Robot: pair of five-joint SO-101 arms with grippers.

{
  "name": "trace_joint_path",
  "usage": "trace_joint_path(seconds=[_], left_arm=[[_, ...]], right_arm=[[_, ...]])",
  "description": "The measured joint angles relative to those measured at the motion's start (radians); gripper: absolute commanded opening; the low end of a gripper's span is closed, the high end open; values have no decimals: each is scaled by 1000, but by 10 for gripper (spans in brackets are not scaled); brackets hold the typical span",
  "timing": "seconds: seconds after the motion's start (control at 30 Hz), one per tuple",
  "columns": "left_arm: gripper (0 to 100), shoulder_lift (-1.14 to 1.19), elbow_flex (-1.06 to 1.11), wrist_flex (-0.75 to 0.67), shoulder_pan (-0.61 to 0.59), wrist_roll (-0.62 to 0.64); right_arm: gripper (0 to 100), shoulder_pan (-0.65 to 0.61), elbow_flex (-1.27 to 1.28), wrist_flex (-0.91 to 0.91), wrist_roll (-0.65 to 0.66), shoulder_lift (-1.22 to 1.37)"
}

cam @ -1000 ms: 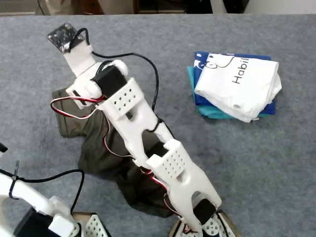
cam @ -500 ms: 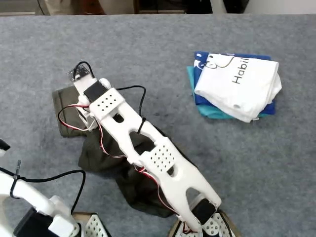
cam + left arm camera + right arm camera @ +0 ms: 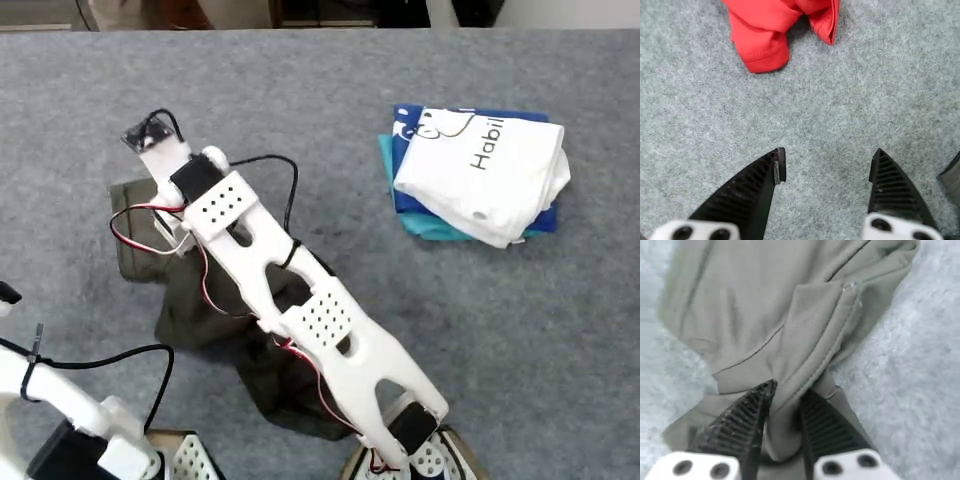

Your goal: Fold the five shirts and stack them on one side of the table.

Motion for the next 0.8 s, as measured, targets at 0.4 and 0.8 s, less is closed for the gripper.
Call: trace_joint_path(seconds=[0.4,0.8], left_arm=[[274,0,0,0,0,0],[274,0,-20,-17,-64,43]], right_arm=[[1,-189,-196,-112,0,-203],[2,-184,-203,-373,-158,-384]])
